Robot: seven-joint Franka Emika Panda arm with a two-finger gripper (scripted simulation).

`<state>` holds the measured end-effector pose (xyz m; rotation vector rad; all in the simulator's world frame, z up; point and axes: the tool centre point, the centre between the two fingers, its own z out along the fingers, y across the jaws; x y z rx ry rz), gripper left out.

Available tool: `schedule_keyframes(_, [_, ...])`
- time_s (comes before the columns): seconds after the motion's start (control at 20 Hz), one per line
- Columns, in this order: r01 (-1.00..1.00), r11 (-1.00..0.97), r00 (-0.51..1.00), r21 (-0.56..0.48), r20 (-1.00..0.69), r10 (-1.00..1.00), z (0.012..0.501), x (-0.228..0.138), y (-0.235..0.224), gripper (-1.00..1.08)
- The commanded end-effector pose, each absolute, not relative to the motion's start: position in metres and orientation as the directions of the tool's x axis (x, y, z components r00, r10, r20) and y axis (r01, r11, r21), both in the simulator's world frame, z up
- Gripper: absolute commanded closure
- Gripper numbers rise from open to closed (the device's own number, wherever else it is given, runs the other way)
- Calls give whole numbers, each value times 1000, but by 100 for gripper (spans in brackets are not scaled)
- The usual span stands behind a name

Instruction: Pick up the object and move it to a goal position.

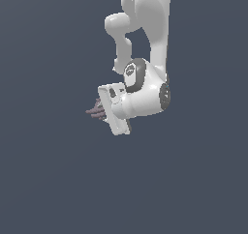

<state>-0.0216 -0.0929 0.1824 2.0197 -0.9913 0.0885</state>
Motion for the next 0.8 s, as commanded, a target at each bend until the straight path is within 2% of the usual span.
schedule_keyframes(0.0, [-674,-313,681,669,399,-614,201,-17,-78,108])
schedule_keyframes(0.35, [-674,-312,681,669,400,-613,235,-5,-52,108])
schedule_keyframes(0.75, [-674,-311,681,670,402,-612,247,0,-42,108])
